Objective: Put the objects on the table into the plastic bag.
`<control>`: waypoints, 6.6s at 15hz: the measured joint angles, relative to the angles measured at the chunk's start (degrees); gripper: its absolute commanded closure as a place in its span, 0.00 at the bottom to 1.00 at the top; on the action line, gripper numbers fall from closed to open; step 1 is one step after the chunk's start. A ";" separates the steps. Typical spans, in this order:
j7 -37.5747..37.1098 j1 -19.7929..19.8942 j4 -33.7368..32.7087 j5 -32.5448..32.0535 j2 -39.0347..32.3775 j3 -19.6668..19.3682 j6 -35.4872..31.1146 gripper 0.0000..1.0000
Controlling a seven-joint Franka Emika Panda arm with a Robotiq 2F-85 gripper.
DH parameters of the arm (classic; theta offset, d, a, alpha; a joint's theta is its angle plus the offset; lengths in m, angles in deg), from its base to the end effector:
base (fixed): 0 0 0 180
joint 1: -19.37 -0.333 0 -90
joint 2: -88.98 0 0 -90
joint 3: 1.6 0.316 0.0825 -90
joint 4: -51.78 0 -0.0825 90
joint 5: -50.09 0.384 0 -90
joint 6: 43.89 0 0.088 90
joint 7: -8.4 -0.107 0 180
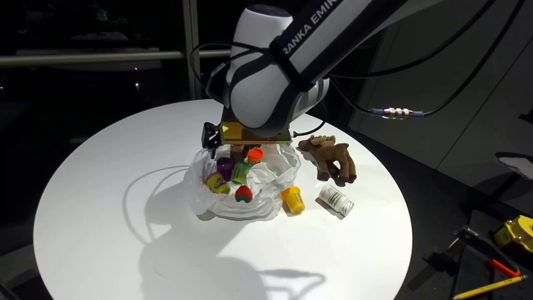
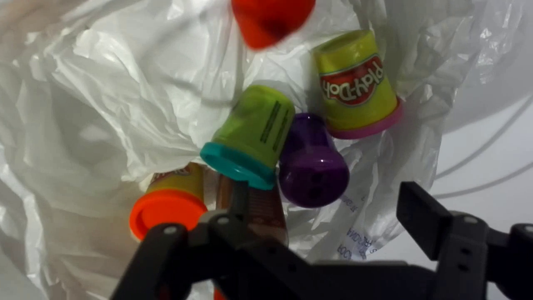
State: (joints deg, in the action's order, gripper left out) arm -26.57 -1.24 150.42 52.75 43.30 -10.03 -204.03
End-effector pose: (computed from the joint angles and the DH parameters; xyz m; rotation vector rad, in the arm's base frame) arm 0.6722 0.1549 0.1569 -3.0095 0.5793 -0.4504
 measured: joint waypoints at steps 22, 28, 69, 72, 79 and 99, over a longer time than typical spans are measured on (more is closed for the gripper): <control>-0.32 2.46 34.61 -1.74 24.22 4.39 9.36 0.00; -0.22 2.25 36.16 -9.35 22.05 4.38 6.35 0.00; 0.62 3.87 22.49 -7.37 25.74 6.58 12.27 0.81; -0.18 3.21 20.85 -11.81 18.18 5.01 5.25 0.81; -7.71 -6.62 13.86 -17.05 4.70 -10.23 -9.48 0.81; -9.23 -15.08 14.29 -10.71 1.48 -17.52 -13.55 0.81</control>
State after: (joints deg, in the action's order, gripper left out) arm -35.79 -16.32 164.70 42.04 44.79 -27.56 -217.58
